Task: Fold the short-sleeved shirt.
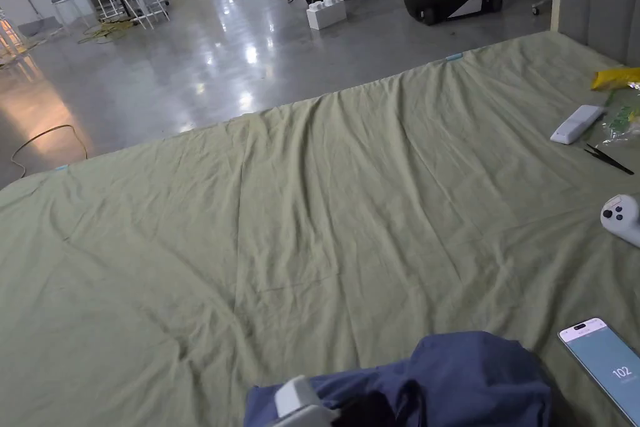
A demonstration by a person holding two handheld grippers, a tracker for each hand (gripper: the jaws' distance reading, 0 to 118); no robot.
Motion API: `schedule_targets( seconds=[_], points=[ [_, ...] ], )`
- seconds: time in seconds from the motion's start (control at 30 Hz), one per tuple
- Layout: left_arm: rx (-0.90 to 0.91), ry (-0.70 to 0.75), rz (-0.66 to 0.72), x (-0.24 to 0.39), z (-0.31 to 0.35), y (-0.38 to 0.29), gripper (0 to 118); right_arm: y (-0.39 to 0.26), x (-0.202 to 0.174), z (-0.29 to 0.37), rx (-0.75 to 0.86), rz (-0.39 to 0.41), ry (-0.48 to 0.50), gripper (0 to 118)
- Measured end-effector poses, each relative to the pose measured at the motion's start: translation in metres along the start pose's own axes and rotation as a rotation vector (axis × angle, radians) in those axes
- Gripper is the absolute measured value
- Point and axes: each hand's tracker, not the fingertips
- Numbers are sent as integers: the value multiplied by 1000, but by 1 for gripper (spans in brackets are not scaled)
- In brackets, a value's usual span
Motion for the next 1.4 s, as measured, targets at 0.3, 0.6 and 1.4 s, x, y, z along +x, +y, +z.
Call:
schedule_targets(
  seconds=[0.3,0.6,1.4],
  points=[
    [201,-80,-13,-11,69,14,80,4,-10,-5,-7,30,17,0],
    [335,85,333,-127,139,38,96,-2,-21,-16,-12,54,90,0],
    [375,118,-113,-2,161,54,9,-14,-15,-20,-8,28,100,0]
  ],
)
